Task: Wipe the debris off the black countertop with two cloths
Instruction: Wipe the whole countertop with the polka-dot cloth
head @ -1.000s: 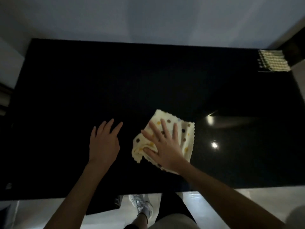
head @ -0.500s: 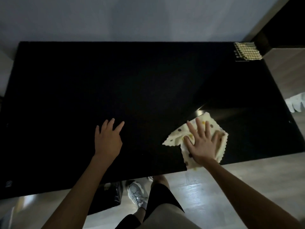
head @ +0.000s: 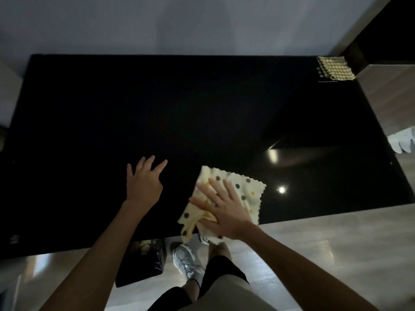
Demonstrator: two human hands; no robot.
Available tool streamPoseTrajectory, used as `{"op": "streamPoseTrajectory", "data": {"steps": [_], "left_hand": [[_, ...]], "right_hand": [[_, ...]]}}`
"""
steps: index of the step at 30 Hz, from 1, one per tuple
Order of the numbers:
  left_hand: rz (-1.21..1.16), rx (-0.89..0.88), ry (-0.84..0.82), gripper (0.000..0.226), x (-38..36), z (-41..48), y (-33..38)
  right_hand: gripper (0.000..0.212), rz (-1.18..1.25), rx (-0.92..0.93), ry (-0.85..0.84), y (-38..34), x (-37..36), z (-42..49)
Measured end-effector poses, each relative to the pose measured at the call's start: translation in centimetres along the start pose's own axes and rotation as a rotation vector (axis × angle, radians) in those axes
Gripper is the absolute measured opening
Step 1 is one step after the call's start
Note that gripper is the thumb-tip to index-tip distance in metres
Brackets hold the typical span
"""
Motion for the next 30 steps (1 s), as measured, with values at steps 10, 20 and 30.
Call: {"op": "streamPoseTrajectory", "data": {"steps": [10,20,30], "left_hand": [[-0.018,0.070,0.041,0.055,0.2,0.5,0.8],[-0.100,0.158,0.180,0.055,1.3,6.8,-1.4],[-0.095,0.219,0.198,0.047,1.7,13.8,-4.3]], "right_hand": [[0.074,0.037,-0.797,0.005,10.2,1.8,-0.4],[0.084,0.055,-0.651,0.057,15.8,3.7,17.8],[0.091,0.057,-0.629,0.104,22.0,6.0,36.9]]}}
Point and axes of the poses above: each hand's wrist, its own z-axis towards the middle knuckle, its own x-axis out of the back of the hand, y = z × x, the point moved 3 cm from there along z, towards the middle knuckle, and after that the axes turned 6 degrees about y, right-handed, at the moved point
